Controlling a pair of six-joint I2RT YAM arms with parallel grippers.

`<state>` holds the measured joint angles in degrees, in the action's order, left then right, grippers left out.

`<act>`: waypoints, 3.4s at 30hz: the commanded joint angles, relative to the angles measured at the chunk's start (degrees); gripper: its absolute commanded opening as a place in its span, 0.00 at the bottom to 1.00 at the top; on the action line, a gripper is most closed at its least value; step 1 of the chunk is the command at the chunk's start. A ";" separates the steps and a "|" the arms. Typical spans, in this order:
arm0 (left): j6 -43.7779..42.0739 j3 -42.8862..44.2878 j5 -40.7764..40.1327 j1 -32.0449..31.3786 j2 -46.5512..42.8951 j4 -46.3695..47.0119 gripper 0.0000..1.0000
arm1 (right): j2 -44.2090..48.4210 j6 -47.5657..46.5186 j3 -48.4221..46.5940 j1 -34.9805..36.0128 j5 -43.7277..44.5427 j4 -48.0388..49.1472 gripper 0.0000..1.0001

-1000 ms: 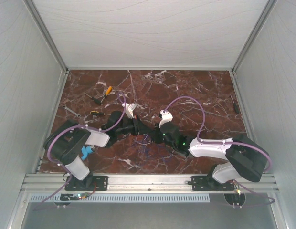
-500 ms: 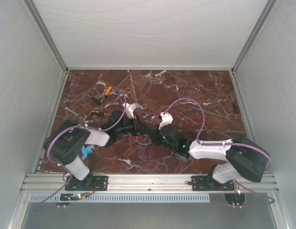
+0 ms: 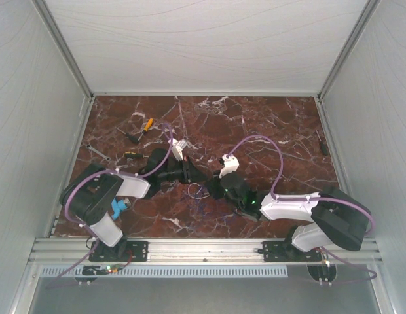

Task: Zip-tie the wires
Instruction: Tie the cable at the center of the board.

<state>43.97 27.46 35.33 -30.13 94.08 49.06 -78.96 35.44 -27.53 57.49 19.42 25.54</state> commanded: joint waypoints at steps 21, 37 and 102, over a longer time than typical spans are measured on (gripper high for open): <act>-6.06 5.23 -5.28 5.08 1.47 -2.94 0.00 | 0.88 -0.72 2.08 1.82 2.95 -3.12 0.00; -7.32 6.83 -5.27 7.27 3.30 -3.22 0.00 | 0.89 -0.37 3.40 1.83 2.76 -3.18 0.00; -0.65 6.28 4.35 -1.57 8.21 8.63 0.10 | -1.16 -4.13 -1.47 1.74 4.27 -3.57 0.00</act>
<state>43.03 31.20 38.39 -31.18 101.14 53.69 -79.77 32.18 -27.31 58.87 21.74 22.04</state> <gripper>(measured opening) 0.168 0.057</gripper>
